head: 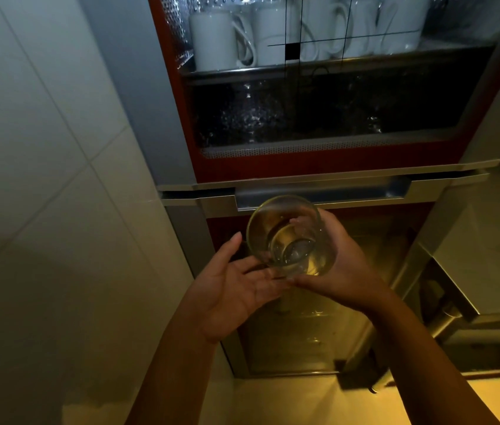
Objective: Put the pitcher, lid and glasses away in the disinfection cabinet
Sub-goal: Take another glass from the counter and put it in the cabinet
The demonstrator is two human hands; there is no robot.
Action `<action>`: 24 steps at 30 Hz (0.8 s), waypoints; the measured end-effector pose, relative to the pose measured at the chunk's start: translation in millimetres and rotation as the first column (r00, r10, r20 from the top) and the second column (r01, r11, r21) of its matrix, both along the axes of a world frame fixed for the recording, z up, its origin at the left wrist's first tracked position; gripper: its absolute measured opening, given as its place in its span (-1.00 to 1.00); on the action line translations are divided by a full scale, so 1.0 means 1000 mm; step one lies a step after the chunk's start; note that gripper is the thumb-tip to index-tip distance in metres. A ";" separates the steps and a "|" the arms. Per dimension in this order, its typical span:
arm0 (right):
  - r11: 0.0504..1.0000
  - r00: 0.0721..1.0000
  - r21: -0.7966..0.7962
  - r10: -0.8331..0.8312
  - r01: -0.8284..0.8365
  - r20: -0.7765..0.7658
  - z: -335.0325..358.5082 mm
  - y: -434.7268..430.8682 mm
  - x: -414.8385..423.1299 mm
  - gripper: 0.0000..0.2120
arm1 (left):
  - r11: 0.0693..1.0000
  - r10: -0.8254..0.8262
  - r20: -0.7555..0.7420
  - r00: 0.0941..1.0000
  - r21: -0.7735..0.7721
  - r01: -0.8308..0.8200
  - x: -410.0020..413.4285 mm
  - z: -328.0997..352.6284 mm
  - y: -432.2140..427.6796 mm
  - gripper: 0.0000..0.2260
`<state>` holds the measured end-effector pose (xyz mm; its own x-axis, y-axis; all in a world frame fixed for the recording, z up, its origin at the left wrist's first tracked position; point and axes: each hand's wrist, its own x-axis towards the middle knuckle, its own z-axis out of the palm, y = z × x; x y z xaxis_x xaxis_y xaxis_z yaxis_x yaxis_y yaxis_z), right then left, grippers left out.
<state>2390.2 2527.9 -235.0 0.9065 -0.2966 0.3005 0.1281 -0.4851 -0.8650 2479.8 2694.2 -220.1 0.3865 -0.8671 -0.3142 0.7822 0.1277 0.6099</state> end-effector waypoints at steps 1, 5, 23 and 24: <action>0.999 1.000 -0.035 0.004 -0.004 -0.008 0.002 0.001 0.000 -0.17 | 1.000 0.000 0.019 1.000 0.005 0.000 -0.001 0.001 0.000 -0.33; 0.987 0.999 -0.161 0.015 -0.022 -0.046 0.007 0.007 0.001 -0.18 | 0.998 0.019 0.044 0.999 -0.063 -0.016 -0.004 0.003 0.000 -0.36; 0.993 0.992 -0.088 0.067 -0.077 -0.109 0.008 0.002 -0.011 -0.21 | 0.981 -0.111 0.060 0.992 -0.153 0.119 -0.002 -0.009 0.002 -0.52; 0.996 0.993 -0.035 0.073 -0.077 -0.094 0.007 0.000 -0.012 -0.21 | 0.981 -0.108 0.062 0.992 -0.154 0.116 -0.002 -0.009 0.003 -0.52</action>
